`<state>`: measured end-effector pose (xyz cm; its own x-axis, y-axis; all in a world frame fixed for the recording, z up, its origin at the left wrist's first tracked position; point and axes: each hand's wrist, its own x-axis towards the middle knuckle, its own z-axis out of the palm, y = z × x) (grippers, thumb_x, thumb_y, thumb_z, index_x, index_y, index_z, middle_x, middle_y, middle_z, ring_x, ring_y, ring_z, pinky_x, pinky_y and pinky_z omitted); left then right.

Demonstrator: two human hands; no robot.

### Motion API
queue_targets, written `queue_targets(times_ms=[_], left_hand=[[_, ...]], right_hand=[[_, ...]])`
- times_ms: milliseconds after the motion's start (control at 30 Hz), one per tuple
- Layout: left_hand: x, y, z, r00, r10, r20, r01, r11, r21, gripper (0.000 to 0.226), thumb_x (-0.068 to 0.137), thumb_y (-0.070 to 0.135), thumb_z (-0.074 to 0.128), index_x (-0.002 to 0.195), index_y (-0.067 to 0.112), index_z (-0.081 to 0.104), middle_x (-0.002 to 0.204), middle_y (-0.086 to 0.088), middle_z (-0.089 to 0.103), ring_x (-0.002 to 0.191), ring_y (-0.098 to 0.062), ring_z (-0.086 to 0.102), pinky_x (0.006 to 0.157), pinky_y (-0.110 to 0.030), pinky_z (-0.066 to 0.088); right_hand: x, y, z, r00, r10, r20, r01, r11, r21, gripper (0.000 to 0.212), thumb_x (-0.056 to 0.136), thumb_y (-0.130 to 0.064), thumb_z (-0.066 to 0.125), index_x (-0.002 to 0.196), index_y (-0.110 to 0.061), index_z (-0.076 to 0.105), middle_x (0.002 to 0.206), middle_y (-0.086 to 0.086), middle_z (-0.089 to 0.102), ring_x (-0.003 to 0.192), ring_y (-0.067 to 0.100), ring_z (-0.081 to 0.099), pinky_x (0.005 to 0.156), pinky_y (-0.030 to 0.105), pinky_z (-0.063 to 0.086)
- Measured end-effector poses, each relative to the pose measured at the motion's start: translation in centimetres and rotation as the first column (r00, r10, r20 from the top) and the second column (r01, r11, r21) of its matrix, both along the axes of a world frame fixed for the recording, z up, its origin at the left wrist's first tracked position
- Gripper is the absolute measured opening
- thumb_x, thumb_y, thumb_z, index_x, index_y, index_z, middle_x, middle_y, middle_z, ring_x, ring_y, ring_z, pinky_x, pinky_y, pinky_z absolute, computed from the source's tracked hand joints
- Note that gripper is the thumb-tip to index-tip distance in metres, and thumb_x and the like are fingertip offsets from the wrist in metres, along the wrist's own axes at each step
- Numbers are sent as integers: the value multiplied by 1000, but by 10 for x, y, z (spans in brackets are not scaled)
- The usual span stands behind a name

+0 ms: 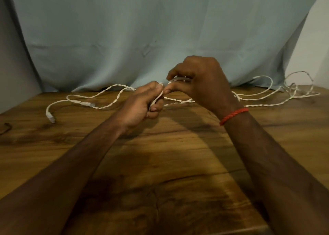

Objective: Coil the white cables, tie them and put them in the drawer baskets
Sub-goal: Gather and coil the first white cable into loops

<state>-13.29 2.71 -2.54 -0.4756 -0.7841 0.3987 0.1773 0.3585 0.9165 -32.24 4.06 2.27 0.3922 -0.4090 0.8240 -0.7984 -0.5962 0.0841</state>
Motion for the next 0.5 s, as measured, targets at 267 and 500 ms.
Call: queue_targets(times_ms=[267, 500], left_hand=[[7, -6, 2, 936, -320, -149, 350, 900, 260, 31, 102, 35, 39, 80, 16, 49, 55, 6, 30, 40, -5, 16, 46, -23, 14], [23, -13, 5, 802, -419, -426, 559, 778, 286, 32, 99, 38, 38, 72, 22, 47, 50, 9, 22, 38, -8, 13, 54, -28, 14]], right_hand=[[-25, -14, -2, 994, -75, -81, 53, 965, -255, 23, 92, -29, 66, 107, -17, 79, 82, 10, 69, 74, 29, 63, 57, 39, 50], [-46, -24, -16, 971, -234, 44, 238, 953, -187, 30, 98, -37, 55, 121, -27, 72, 83, 8, 65, 75, 29, 59, 57, 37, 46]])
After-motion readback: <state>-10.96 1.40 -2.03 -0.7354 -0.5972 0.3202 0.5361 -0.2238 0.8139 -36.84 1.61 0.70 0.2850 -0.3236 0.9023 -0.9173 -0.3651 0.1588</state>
